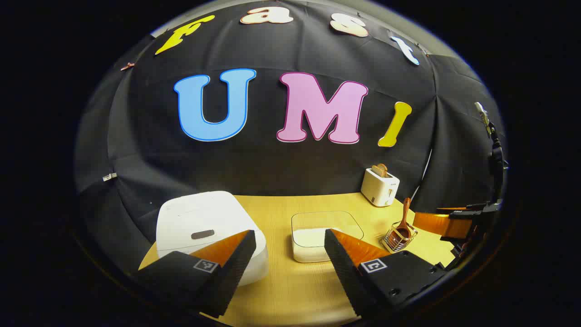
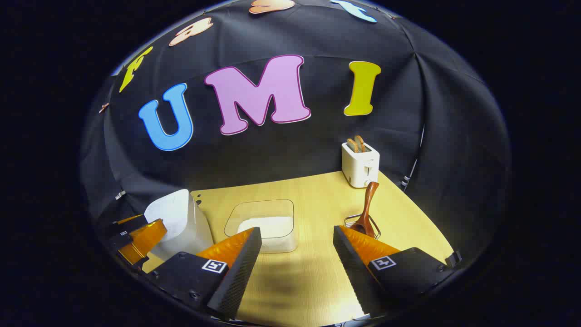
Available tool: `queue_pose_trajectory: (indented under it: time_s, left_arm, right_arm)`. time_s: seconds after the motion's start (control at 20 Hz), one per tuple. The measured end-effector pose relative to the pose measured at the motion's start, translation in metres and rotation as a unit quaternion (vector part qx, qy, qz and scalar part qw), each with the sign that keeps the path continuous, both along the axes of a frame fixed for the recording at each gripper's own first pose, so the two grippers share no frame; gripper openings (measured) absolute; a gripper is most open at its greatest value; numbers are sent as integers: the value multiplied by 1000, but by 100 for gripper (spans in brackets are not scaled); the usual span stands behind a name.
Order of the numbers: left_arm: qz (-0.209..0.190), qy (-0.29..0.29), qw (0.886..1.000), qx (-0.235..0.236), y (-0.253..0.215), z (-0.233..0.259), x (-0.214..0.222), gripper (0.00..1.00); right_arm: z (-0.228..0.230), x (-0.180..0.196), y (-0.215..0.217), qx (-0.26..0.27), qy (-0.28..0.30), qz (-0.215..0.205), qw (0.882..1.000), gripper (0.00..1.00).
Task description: Close the left gripper, press the button to open the rice cooker; take a wooden spoon from the chopstick holder with the right hand, scoop a spoonful of rice and pour it into the rice cooker, then put the wooden spoon back into the chopstick holder.
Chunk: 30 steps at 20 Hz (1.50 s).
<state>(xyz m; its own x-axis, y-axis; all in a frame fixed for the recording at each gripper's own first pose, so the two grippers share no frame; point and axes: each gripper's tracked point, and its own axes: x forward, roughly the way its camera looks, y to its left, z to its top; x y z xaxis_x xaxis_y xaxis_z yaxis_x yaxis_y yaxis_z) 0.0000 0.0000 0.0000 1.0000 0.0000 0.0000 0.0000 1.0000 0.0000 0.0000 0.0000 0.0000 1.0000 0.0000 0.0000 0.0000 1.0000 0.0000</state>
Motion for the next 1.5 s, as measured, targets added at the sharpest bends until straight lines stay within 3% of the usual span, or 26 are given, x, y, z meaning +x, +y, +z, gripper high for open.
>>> queue_pose_trajectory:
  time_s: [0.2,0.5,0.65,0.9,1.25,1.4,1.45,1.5]
  left_arm:
    - [10,-3,1000,4,14,-1,-5,98]
    - [18,-23,999,16,52,3,-18,98]
    - [21,-33,999,-1,66,2,-23,98]
    - [23,-28,999,-28,81,-7,-29,97]
    - [79,-19,996,-36,109,-6,-27,84]
    - [96,-15,994,-48,117,-2,-17,63]
    - [97,-10,994,-48,118,-4,-12,52]
    - [96,-3,994,-51,118,-4,-8,55]
  right_arm:
    - [-2,-6,6,-5,-1,-2,1000,98]
    - [4,-12,1,5,-13,-41,999,98]
    - [6,-13,15,4,-13,-49,999,98]
    - [16,-15,55,-21,-25,-23,999,98]
    - [11,5,74,-40,-10,29,999,98]
    - [12,12,63,-40,-4,37,998,98]
    - [13,14,58,-40,-3,37,999,98]
    - [13,17,53,-38,-1,37,999,98]
